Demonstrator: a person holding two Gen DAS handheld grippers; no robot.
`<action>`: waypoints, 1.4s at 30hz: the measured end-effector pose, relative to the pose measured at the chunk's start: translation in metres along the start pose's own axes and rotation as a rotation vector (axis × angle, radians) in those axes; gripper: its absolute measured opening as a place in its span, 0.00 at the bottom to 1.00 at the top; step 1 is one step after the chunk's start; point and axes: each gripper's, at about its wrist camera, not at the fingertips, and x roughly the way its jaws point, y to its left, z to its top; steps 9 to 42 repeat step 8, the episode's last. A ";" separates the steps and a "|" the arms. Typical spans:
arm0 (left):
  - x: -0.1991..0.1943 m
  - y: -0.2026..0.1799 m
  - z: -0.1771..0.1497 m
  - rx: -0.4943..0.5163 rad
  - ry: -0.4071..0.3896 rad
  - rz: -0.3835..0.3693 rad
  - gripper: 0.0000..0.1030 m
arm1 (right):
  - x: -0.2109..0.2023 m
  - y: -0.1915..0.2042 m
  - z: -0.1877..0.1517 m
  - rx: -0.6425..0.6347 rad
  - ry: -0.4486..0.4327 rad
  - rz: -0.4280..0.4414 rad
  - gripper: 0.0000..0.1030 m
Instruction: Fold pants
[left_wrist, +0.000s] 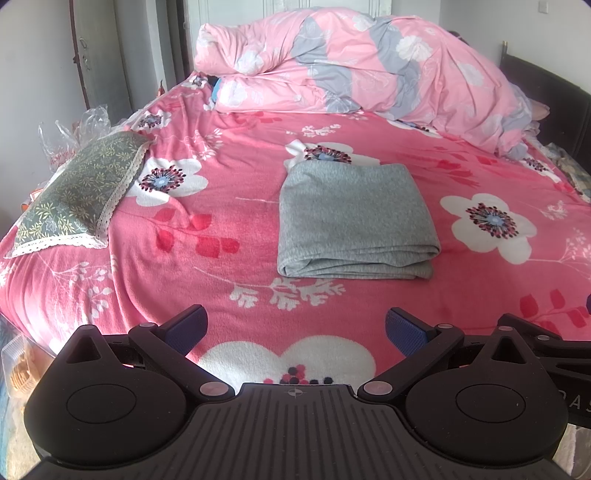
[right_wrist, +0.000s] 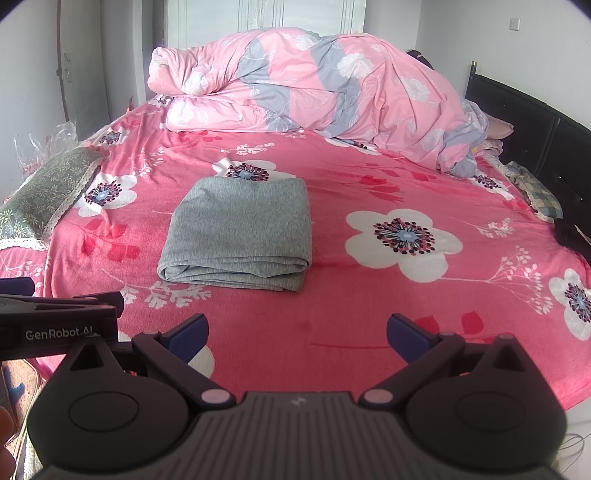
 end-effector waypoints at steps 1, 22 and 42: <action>0.000 0.000 0.000 0.000 0.000 0.000 0.71 | 0.000 0.000 -0.001 0.000 0.000 0.000 1.00; 0.000 0.001 0.001 -0.001 0.001 0.000 1.00 | -0.001 0.001 -0.001 -0.001 -0.001 0.000 1.00; 0.000 0.001 0.001 -0.001 0.001 0.000 1.00 | -0.001 0.001 -0.001 -0.001 -0.001 0.000 1.00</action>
